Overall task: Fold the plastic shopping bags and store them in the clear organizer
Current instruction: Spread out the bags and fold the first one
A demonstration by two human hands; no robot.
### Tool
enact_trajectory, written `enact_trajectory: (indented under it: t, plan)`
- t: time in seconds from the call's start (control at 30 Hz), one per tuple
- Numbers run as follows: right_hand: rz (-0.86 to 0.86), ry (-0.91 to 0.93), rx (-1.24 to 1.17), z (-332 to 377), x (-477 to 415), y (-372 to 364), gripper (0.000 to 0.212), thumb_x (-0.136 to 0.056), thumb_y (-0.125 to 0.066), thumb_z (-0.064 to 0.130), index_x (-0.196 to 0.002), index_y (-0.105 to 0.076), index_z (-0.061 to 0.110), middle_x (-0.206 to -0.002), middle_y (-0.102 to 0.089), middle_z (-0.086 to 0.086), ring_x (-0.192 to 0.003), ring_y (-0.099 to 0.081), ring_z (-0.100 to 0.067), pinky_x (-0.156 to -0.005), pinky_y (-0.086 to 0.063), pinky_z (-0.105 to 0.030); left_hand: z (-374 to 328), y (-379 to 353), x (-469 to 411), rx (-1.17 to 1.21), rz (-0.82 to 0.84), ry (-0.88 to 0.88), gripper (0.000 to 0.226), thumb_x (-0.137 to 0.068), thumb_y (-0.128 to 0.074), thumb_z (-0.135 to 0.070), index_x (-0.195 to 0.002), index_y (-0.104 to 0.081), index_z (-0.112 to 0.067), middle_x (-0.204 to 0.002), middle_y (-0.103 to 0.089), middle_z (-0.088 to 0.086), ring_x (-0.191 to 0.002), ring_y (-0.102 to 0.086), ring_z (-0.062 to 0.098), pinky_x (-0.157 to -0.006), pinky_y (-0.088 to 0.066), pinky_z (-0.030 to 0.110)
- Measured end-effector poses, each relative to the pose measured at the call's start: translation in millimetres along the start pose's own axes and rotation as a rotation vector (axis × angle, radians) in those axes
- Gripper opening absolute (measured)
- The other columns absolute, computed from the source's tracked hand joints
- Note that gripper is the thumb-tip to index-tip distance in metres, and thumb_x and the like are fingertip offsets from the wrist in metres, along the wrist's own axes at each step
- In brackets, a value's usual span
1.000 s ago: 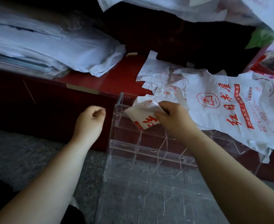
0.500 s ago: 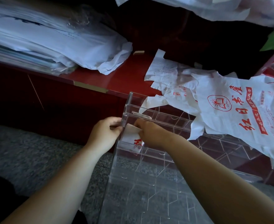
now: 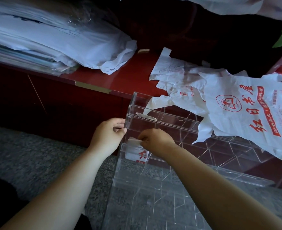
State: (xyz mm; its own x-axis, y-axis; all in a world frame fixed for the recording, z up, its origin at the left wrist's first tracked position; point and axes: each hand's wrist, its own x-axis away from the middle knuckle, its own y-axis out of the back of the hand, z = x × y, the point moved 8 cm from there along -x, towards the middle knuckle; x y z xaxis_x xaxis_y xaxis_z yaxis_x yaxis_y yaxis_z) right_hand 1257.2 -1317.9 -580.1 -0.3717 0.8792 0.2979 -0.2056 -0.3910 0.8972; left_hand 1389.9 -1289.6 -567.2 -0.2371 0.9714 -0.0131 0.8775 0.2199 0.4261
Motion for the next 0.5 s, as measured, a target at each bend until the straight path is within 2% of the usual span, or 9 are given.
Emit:
enact_trajectory:
  t: [0.17,0.37,0.5]
  plan:
    - [-0.113,0.053,0.187,3.4,0.8,1.2,0.031,-0.090,-0.044,0.006,-0.115,-0.059,0.015,-0.108,-0.065,-0.010,-0.101,-0.059,-0.030,-0.080,-0.049,-0.033,0.1,0.2,-0.1,-0.018,-0.004,-0.008,0.027,-0.089,-0.055,-0.007,-0.114,-0.062,-0.011,-0.113,-0.063,0.005,-0.095,-0.054,0.010,-0.083,-0.038,0.023]
    - [-0.227,0.028,-0.076,-4.6,1.8,13.5,0.027,-0.089,-0.047,0.006,-0.106,-0.066,0.012,-0.102,-0.069,-0.009,-0.091,-0.062,-0.027,-0.081,-0.050,-0.034,-0.1,0.6,-0.6,-0.030,-0.014,-0.014,0.027,-0.088,-0.055,-0.006,-0.115,-0.062,-0.011,-0.112,-0.063,0.004,-0.094,-0.053,0.010,-0.083,-0.039,0.023]
    - [-0.183,0.035,-0.007,-0.7,0.1,10.9,0.027,-0.091,-0.049,0.016,-0.116,-0.062,0.018,-0.111,-0.066,-0.004,-0.102,-0.060,-0.023,-0.086,-0.049,-0.034,0.9,0.4,-1.5,-0.039,-0.021,-0.018,0.027,-0.088,-0.055,-0.006,-0.113,-0.063,-0.011,-0.111,-0.064,0.004,-0.093,-0.054,0.010,-0.084,-0.039,0.023]
